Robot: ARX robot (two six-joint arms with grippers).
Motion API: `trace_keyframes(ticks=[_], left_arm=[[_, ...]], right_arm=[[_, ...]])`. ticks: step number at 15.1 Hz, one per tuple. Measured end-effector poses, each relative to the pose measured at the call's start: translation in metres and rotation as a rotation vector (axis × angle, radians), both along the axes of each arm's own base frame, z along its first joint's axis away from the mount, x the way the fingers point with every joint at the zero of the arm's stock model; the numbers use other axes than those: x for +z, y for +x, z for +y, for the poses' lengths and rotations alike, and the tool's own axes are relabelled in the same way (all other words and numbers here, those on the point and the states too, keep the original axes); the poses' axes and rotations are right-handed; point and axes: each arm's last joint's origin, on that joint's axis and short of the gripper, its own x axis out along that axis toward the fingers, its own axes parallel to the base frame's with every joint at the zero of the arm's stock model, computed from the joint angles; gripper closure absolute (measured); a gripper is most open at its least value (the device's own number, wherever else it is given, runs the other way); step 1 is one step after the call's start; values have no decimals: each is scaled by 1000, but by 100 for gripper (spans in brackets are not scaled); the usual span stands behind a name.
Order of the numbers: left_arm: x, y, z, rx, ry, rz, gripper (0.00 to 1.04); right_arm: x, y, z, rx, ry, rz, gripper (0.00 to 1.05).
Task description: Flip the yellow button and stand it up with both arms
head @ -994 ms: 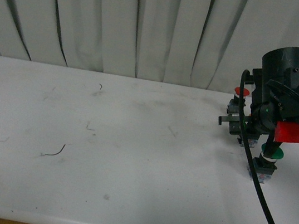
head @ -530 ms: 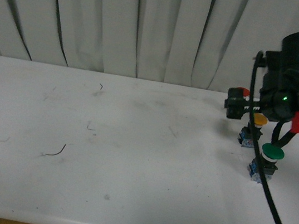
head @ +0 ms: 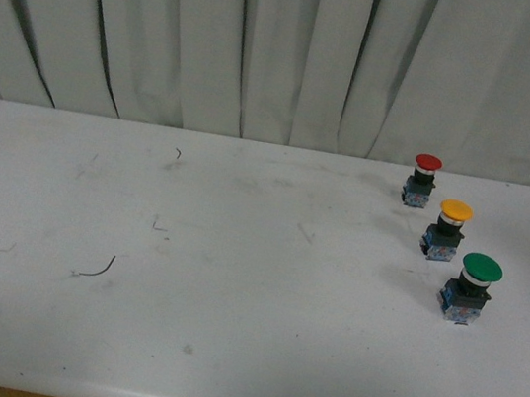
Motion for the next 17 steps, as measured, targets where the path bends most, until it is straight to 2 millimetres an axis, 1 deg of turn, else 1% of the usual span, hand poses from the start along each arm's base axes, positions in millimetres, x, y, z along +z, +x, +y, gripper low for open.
trace_keyframes(ticks=[1, 2, 3, 4, 5, 6, 7, 8, 9, 10, 11, 13, 16, 17], left_arm=[[0, 0, 0, 0, 0, 0, 7], [0, 0, 0, 0, 0, 0, 7], [0, 0, 0, 0, 0, 0, 7], [0, 0, 0, 0, 0, 0, 7], [0, 0, 0, 0, 0, 0, 7], [0, 0, 0, 0, 0, 0, 7], [0, 0, 0, 0, 0, 0, 7], [0, 0, 0, 0, 0, 0, 7], [0, 0, 0, 0, 0, 0, 7], [0, 0, 0, 0, 0, -1, 7], [0, 0, 0, 0, 0, 0, 7], [0, 0, 0, 0, 0, 0, 7], [0, 0, 0, 0, 0, 0, 7], [0, 0, 0, 0, 0, 0, 7]], right_arm=[[18, -32, -5, 1, 8, -66, 10], [25, -63, -5, -69, -54, -91, 21], [17, -101, -3, -88, -126, -67, 34], [9, -123, -1, -92, -150, -38, 41], [-3, -152, 3, -98, -173, 3, 52], [-15, -186, 17, -87, -192, 7, 67], [-20, -207, 21, -67, -200, -52, 78], [-26, -221, 20, -87, -201, -131, 89], [-40, -228, 19, -101, -204, -132, 102], [-55, -232, 19, -94, -208, -71, 103], [-65, -235, 19, -90, -209, -37, 103], [-58, -242, 19, -96, -207, -99, 103], [-67, -249, 19, -94, -208, -73, 103], [-66, -251, 19, -95, -207, -88, 103]])
